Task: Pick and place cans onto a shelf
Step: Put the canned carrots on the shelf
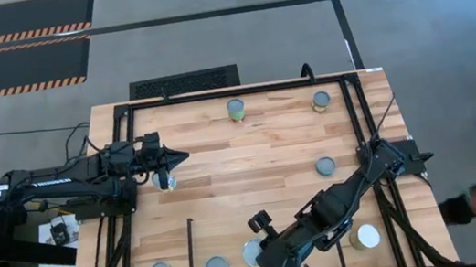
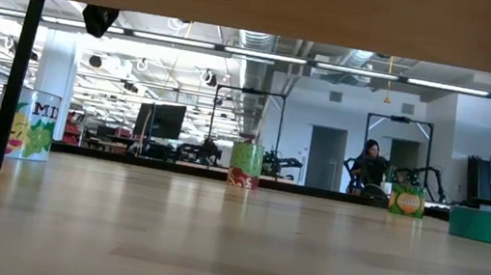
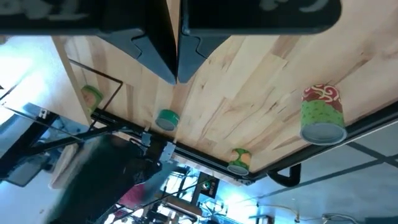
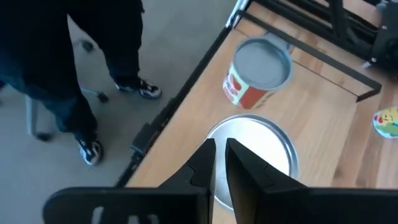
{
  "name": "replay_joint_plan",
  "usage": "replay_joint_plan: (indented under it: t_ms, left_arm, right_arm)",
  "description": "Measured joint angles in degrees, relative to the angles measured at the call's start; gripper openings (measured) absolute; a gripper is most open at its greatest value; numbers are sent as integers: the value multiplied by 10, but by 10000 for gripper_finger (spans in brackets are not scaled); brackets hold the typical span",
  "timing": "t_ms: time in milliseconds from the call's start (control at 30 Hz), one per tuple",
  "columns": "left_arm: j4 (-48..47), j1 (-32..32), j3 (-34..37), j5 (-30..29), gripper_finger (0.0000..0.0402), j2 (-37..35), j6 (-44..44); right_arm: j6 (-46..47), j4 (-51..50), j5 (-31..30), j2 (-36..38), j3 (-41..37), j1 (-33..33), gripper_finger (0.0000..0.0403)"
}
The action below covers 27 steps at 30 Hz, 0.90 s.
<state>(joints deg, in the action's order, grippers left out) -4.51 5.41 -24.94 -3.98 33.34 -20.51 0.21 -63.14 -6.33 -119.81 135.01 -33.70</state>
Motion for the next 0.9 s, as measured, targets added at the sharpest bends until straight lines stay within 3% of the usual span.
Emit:
replay_joint_plan:
  t_ms: [267, 400, 633, 900]
  left_arm:
    - [10, 0, 0, 7, 0, 0, 5]
    - [12, 0, 0, 7, 0, 0, 8]
    - [12, 0, 0, 6, 0, 0, 8]
    - [9, 0, 0, 6, 0, 0, 19]
  right_arm:
    - [62, -25, -15, 39, 0, 22, 55]
    - [106, -54, -10, 53, 0, 41, 21]
    - [140, -116, 72, 44, -18, 78, 9]
    - [131, -120, 69, 44, -60, 85, 3]
